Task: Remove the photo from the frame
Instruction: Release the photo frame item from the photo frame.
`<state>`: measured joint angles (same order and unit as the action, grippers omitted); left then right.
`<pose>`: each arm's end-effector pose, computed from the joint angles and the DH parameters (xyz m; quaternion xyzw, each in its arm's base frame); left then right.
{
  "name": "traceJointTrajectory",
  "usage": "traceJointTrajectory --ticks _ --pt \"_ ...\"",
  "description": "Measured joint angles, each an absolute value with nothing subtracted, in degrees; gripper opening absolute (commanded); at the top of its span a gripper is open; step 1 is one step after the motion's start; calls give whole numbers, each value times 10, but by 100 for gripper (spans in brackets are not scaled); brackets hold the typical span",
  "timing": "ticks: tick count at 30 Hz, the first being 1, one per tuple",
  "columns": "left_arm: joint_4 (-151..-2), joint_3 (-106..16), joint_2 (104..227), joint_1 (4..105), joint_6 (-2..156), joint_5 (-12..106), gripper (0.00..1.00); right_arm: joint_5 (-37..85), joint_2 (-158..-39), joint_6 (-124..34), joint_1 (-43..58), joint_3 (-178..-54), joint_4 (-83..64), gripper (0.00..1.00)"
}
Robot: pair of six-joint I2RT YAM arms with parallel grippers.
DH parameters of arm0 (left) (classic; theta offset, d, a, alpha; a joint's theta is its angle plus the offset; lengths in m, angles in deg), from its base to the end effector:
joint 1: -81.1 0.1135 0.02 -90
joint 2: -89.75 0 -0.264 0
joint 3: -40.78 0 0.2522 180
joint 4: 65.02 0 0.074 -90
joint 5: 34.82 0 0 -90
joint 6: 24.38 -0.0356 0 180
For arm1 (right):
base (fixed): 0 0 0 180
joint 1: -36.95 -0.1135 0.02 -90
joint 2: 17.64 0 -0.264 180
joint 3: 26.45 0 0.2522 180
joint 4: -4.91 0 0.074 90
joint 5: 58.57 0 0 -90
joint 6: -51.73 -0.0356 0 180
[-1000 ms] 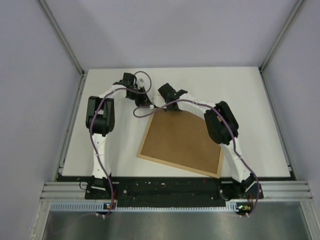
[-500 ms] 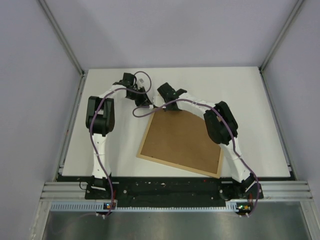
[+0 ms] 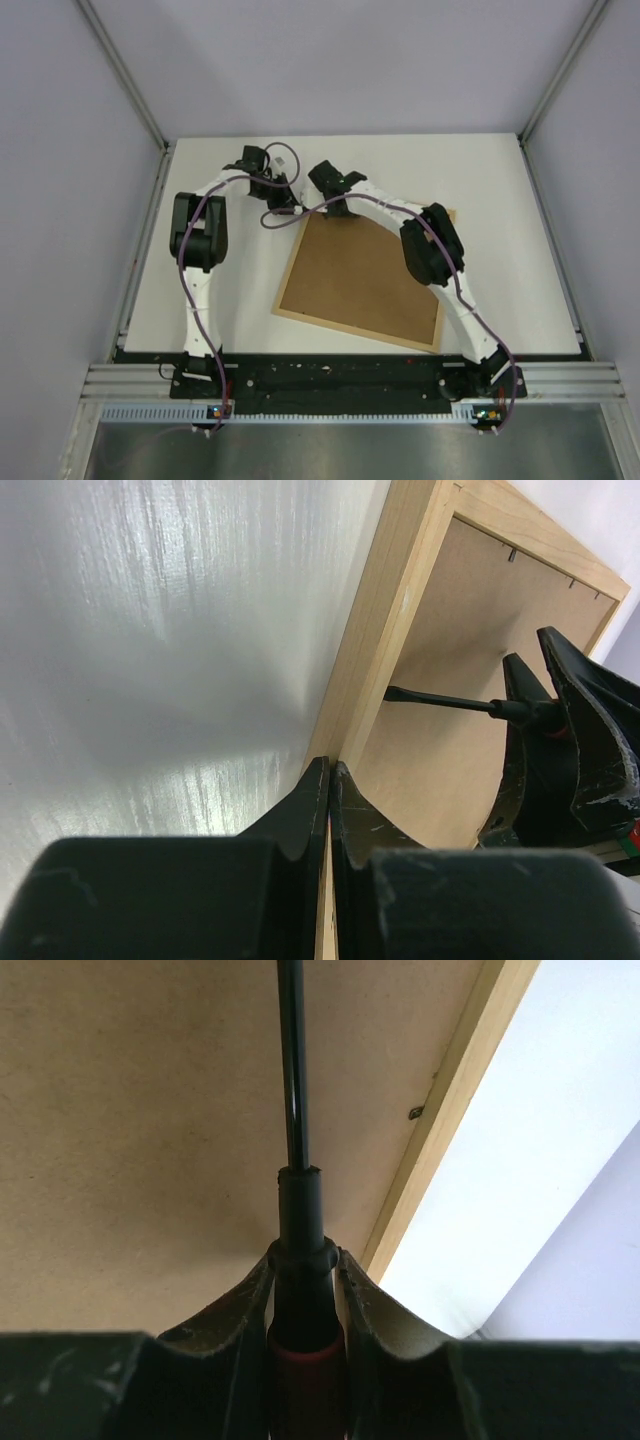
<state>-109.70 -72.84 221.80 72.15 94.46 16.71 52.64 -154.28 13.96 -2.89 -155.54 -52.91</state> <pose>0.4728 -0.0969 0.1389 -0.0831 0.9177 -0.3742 0.1039 0.3973 0.3147 0.1642 -0.6639 0.6949 -0.2014 0.1890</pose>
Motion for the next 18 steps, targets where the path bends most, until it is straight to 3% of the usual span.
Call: traceJointTrajectory --ticks 8,18 --pt "-1090 -720 2213 730 945 171 3 532 -1572 126 -39 -1613 -557 0" --pt "-1074 -703 2205 736 945 169 1 540 -1557 114 -45 -1582 -532 0"
